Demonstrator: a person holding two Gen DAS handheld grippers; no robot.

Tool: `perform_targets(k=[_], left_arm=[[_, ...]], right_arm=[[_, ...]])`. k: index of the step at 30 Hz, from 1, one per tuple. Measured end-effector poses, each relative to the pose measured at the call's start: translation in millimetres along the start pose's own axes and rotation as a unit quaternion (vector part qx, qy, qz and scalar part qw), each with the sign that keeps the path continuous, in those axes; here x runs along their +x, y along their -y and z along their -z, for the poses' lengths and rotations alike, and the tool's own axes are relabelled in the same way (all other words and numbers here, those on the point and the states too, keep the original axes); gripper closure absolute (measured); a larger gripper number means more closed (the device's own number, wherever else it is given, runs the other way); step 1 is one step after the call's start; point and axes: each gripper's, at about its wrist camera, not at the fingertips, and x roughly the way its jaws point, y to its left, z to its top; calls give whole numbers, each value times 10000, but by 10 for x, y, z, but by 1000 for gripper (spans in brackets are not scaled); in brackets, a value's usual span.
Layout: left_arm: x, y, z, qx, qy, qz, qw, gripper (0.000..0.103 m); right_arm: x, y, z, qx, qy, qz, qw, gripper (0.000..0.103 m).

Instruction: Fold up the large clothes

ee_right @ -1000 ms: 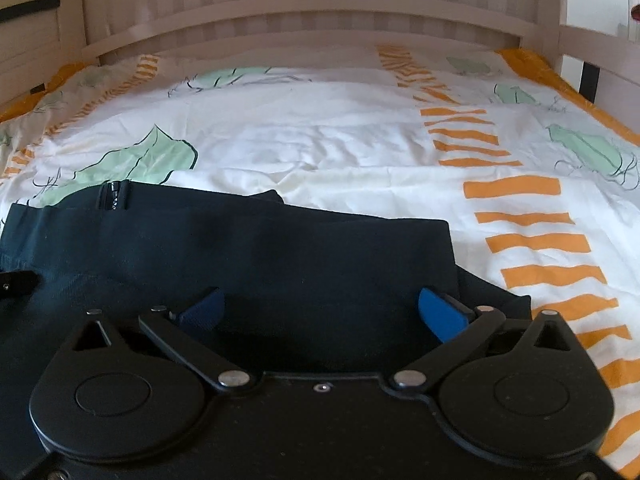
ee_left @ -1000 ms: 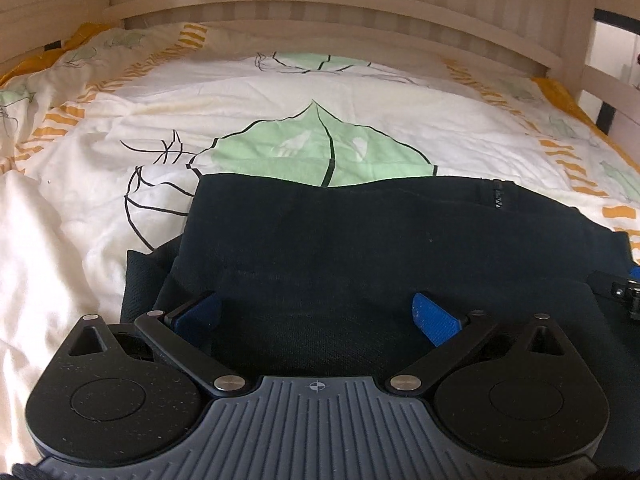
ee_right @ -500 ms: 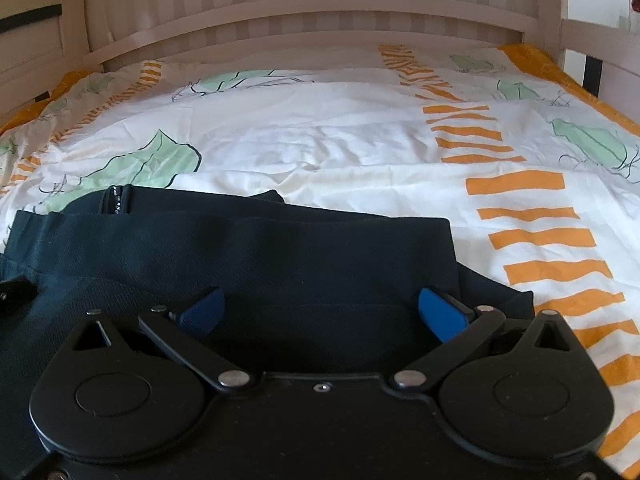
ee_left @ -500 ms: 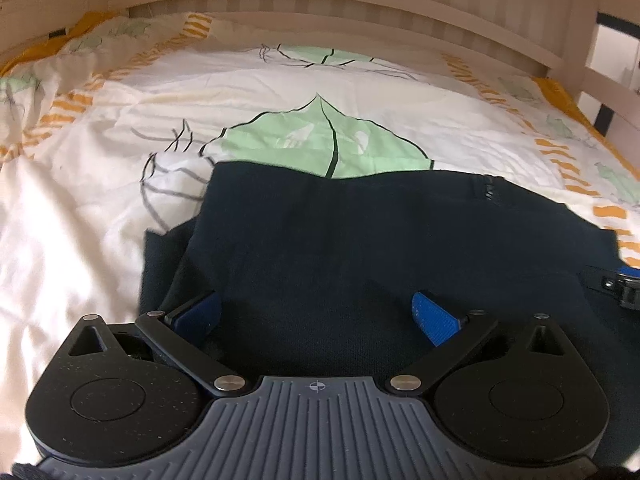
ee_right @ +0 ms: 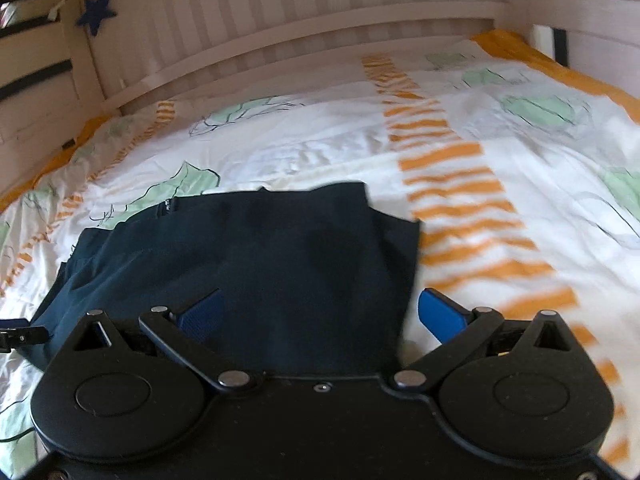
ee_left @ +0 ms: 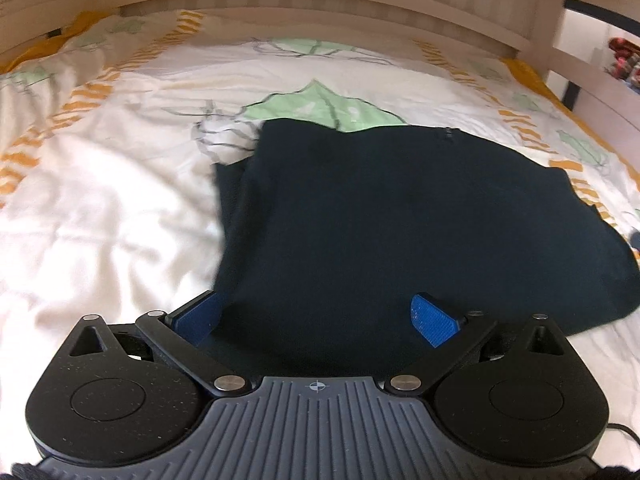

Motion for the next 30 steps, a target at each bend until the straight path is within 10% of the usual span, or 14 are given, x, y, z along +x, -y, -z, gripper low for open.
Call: perform_targets(k=[7, 30], left_arm=[[16, -335, 185, -989, -304, 440, 9937, 0], [806, -373, -419, -1288, -439, 1352, 9814, 0]], right_arm=[[-115, 387, 199, 830, -448, -236, 9953, 0], [599, 356, 74, 1225, -440, -1819, 9747, 0]])
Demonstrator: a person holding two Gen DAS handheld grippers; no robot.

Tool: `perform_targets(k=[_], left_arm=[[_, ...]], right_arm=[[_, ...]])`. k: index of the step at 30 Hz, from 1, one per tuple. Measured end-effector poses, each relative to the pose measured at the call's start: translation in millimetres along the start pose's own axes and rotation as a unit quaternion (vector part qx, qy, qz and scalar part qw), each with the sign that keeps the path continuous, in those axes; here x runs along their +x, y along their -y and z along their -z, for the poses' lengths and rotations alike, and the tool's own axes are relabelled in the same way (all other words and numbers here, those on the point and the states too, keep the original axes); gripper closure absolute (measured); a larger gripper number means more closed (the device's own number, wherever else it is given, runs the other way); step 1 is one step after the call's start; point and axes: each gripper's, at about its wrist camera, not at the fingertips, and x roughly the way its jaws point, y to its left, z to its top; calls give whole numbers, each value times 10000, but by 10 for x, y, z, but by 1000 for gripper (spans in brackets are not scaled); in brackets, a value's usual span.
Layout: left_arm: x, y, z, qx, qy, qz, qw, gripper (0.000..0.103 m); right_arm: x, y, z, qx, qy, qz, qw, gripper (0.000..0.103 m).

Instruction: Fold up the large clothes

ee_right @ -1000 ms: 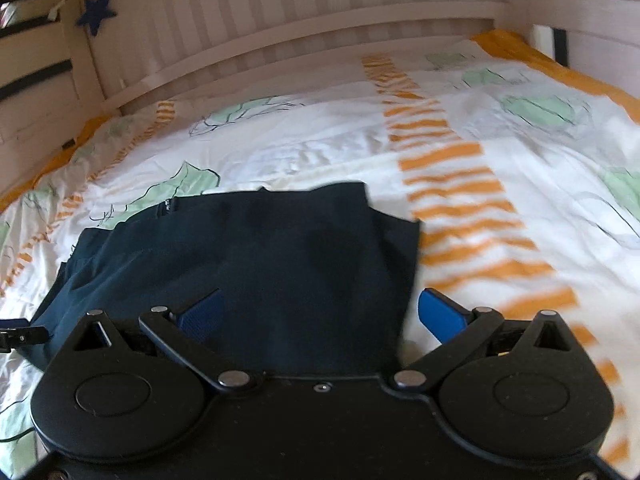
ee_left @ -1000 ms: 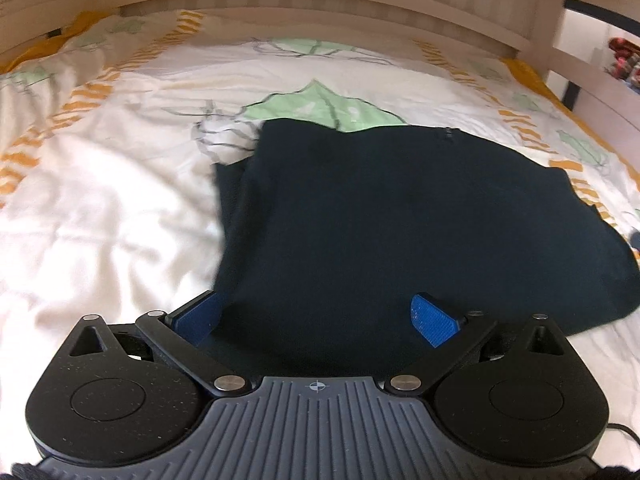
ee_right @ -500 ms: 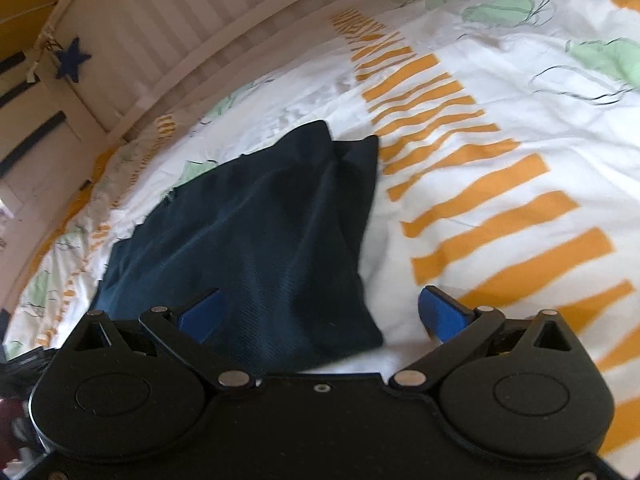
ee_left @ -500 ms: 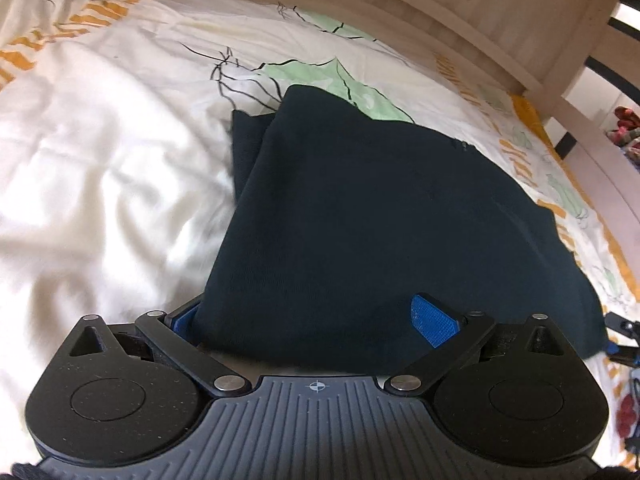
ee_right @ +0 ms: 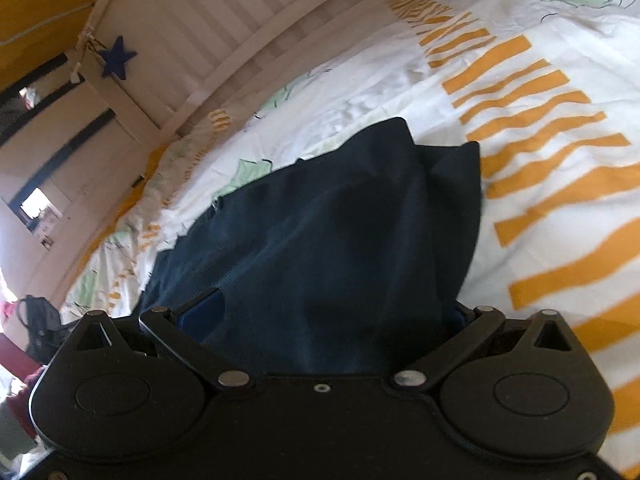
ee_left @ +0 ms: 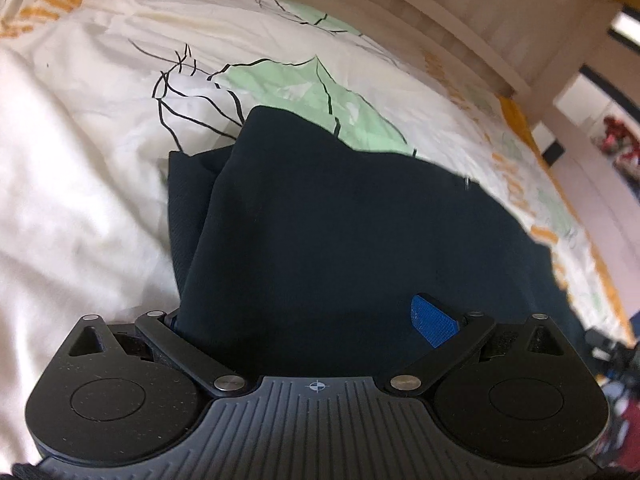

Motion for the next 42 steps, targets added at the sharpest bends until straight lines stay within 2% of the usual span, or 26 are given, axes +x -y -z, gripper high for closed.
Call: perform_targets(k=[5, 6, 7, 8, 9, 10, 11, 12, 13, 16, 21, 27, 31, 33, 36, 37, 39, 42], left_arm=[[-74, -65, -7, -529, 44, 488, 9974, 3], [-97, -65, 6, -571, 37, 584, 9967, 9], [-126, -54, 18, -568, 55, 509, 9971, 28], [-146, -35, 21, -517, 62, 309, 9982, 42], [-170, -34, 27, -449, 62, 96, 9989, 67], [-192, -63, 14, -479, 76, 35, 9988, 78], [-224, -106, 6, -602, 93, 199, 9979, 80], [-269, -137, 1, -757, 119, 349, 9965, 82], [-318, -132, -4, -853, 160, 418, 9953, 83], [-478, -2, 9, -776, 265, 402, 9958, 84], [-806, 162, 148, -960, 355, 771, 9918, 85], [-1165, 260, 542, -935, 22, 1099, 9895, 85], [-1346, 168, 907, -983, -362, 1093, 9885, 84], [-1325, 118, 1008, -875, -424, 796, 9921, 78], [-1246, 48, 1144, -641, -218, 104, 9977, 70], [-1227, 36, 1174, -616, -139, -52, 9980, 63], [-1161, 45, 1214, -545, -2, -313, 9980, 54], [-1111, 138, 1247, -249, 203, -582, 9978, 47]], right_arm=[[-16, 34, -7, 126, 45, -178, 9998, 0], [-31, 35, 2, 125, 44, -217, 9997, 0], [-42, 40, 6, 139, 43, -235, 9996, 1], [-48, 42, 1, 155, 40, -212, 9996, 2], [-52, 31, -4, 161, 38, -116, 9998, 15], [-59, 19, -12, 152, 38, 60, 9999, 45], [-67, 13, -19, 163, 5, 246, 9996, 60], [-72, 28, -28, 280, -49, 202, 9994, 65], [-98, 28, -34, 386, -14, 198, 9991, 71], [-213, -96, -68, 414, 26, 337, 9986, 77], [-586, -247, -88, 638, 125, 202, 9977, 81], [-1126, -316, 124, 814, -259, 428, 9954, 81], [-1466, -332, 371, 783, -669, 576, 9930, 80], [-1575, -309, 515, 747, -904, 650, 9910, 77], [-1579, -216, 654, 674, -976, 995, 9879, 59], [-1564, -185, 674, 676, -946, 1101, 9871, 51], [-1536, -128, 691, 653, -811, 1328, 9857, 47], [-1454, -72, 643, 579, -588, 1330, 9877, 45]])
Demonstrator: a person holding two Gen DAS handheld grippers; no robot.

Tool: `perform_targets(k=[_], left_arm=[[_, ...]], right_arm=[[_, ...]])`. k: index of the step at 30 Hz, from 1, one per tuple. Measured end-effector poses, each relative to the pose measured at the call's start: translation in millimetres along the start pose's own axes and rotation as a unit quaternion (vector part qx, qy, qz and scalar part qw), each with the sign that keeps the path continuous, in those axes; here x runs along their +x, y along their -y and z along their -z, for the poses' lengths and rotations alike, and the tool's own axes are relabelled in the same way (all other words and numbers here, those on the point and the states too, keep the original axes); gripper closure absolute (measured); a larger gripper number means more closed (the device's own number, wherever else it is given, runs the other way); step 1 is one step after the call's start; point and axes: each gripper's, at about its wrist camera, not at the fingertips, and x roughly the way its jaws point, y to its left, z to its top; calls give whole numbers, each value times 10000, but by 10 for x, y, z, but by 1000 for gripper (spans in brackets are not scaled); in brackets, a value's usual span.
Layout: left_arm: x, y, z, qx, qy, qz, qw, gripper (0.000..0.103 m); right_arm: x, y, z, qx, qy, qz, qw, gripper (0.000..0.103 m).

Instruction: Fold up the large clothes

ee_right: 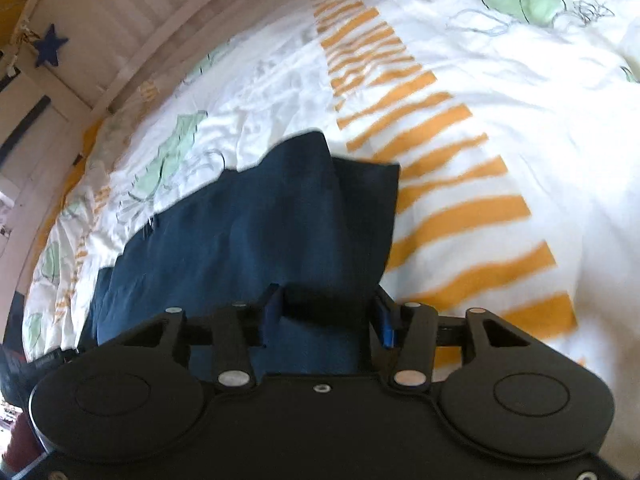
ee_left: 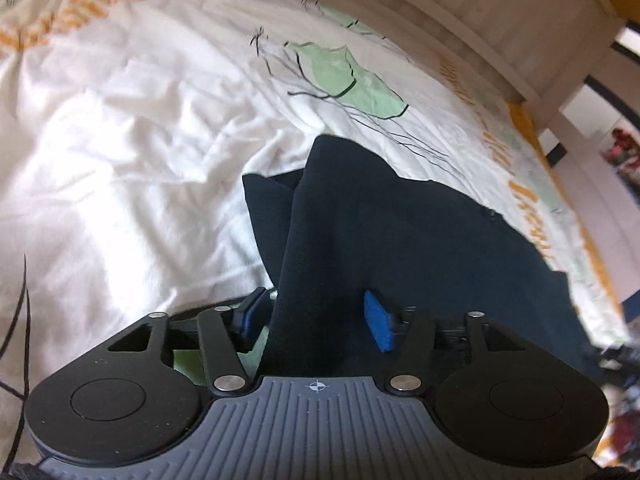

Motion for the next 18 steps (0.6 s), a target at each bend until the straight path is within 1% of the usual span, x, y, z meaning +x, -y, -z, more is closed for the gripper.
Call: perform_targets(k=[2, 4, 6, 8, 9, 10, 11, 12, 13, 15, 18], left_arm=[[47, 46, 3, 211, 155, -190, 9995, 39], [32, 56, 51, 282, 272, -329, 9987, 29], [17, 61, 92, 289, 361, -371, 9982, 26], [27, 60, 117, 285, 417, -393, 9979, 22], [21, 65, 130, 291, 427, -381, 9979, 18], [31, 70, 130, 294, 430, -345, 9980, 13], [42, 76, 130, 303, 436, -310, 9981, 11], [60, 83, 127, 324, 441, -263, 9982, 5], [62, 93, 144, 348, 448, -247, 9981, 3], [70, 92, 149, 356, 479, -204, 9980, 0], [41, 77, 158, 303, 504, -157, 9981, 1]], right_arm=[[54, -10, -40, -116, 186, 32, 9998, 44], [141, -4, -83, -165, 337, 72, 9993, 41], [230, 48, -87, -72, 442, 39, 9990, 39], [208, 114, -26, 30, 583, -87, 9983, 38], [205, 138, -10, 50, 649, -149, 9978, 37], [190, 138, 15, 70, 684, -205, 9974, 35], [187, 147, 31, 90, 719, -301, 9969, 32], [193, 155, 35, 101, 748, -410, 9963, 25], [213, 151, 38, 88, 775, -527, 9956, 16], [260, 94, 38, -80, 787, -602, 9950, 8], [307, -43, 59, -512, 756, -445, 9948, 1]])
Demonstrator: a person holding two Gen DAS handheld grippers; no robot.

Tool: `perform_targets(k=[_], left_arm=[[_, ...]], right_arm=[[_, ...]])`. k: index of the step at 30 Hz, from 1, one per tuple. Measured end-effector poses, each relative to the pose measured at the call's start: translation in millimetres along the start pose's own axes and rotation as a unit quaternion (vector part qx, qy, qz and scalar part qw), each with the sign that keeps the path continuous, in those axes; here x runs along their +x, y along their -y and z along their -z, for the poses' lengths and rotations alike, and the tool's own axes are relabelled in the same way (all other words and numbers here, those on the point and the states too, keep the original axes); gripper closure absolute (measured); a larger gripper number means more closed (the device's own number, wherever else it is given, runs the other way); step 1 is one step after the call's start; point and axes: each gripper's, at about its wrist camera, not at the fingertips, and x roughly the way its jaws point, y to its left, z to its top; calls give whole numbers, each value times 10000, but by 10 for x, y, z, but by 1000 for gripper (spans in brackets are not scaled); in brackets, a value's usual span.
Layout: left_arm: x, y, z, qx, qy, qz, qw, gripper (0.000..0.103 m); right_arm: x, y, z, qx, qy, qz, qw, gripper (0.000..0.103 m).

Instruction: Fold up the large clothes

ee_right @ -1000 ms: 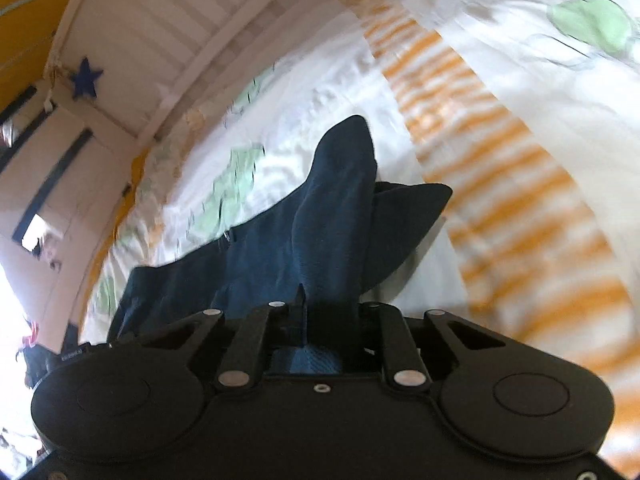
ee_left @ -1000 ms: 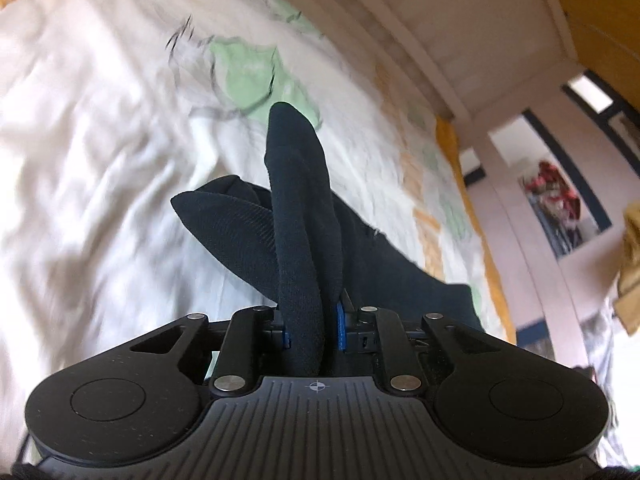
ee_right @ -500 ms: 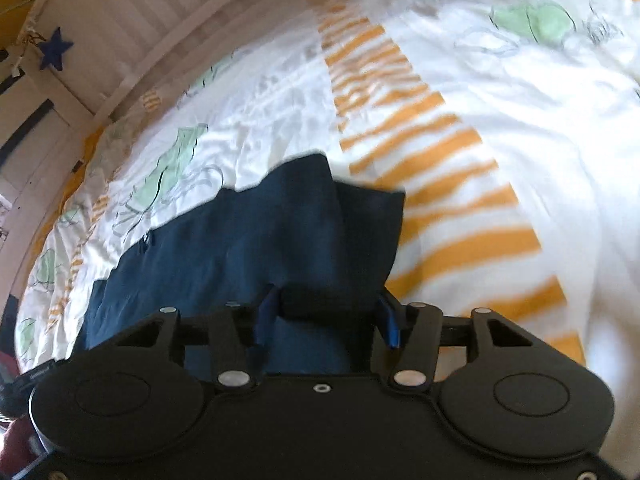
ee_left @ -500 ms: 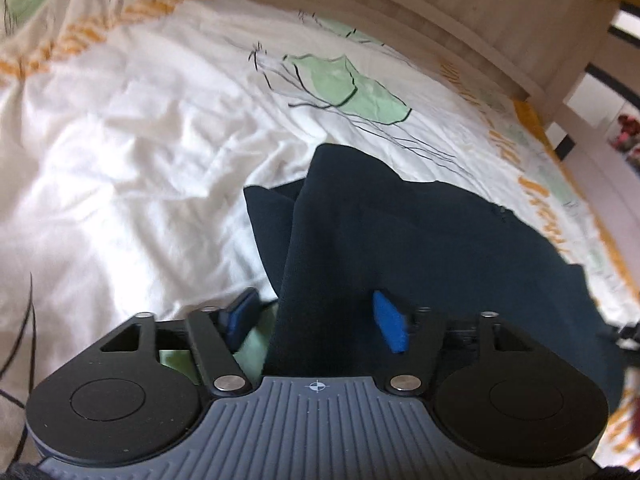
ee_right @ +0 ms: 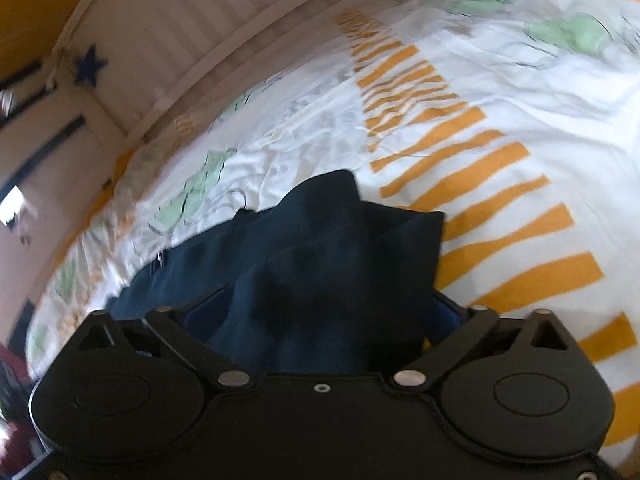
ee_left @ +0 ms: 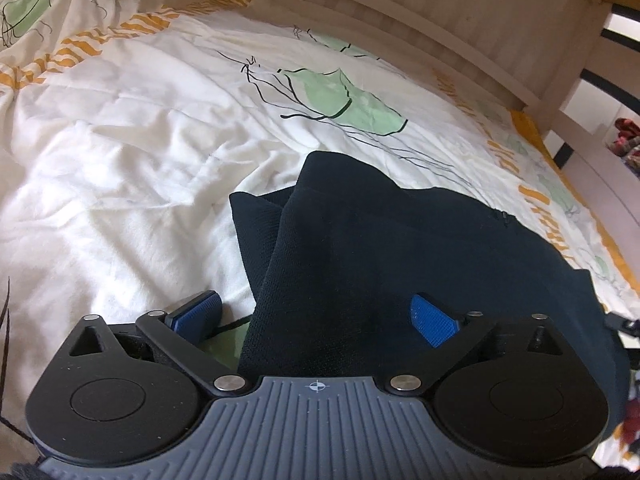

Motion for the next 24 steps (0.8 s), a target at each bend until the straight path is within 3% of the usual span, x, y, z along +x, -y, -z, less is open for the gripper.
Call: perform_targets(k=[3, 5, 10, 14, 20, 24], left_arm=[[-72, 17, -29, -89, 28, -103, 9999, 2], [-173, 78, -53, -16, 257, -272, 9993, 2], [-575, 509, -71, 612, 1131, -562, 9901, 2], [-734, 976, -48, 1163, 1462, -501, 9811, 1], [-483, 1566, -90, 1335, 838, -18, 9875, 1], [-228, 1746, -29, 1416, 539, -166, 9883, 2]], right_arm=[[22, -101, 36, -379, -31, 201, 9991, 1], [29, -129, 48, -506, -40, 272, 9983, 1], [-4, -89, 63, -420, 7, 228, 9989, 1], [5, -85, 64, -401, 18, 221, 9990, 1], [3, -93, 67, -393, 32, 226, 9990, 1], [4, -95, 67, -390, 37, 222, 9990, 1]])
